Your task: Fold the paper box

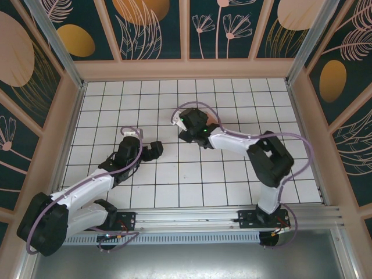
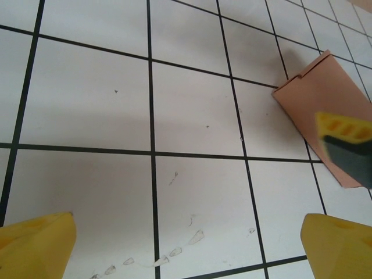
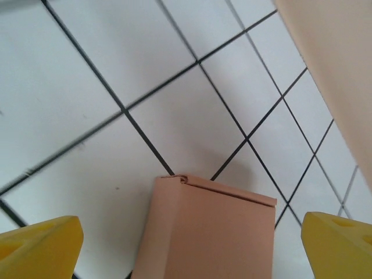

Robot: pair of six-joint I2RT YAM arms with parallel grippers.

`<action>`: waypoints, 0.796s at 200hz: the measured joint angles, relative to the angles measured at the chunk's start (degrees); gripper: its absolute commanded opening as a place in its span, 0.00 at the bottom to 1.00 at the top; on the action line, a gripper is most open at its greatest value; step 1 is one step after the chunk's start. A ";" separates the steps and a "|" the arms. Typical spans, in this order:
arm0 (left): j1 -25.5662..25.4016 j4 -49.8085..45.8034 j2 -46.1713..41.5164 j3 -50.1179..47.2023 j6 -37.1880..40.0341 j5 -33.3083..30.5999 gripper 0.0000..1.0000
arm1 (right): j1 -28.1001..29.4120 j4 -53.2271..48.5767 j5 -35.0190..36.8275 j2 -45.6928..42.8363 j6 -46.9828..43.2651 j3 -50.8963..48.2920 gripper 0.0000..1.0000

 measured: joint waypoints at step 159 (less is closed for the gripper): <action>12.46 39.23 8.85 -7.50 34.60 -22.62 0.99 | -39.78 38.47 -9.94 -33.86 32.35 -49.96 0.99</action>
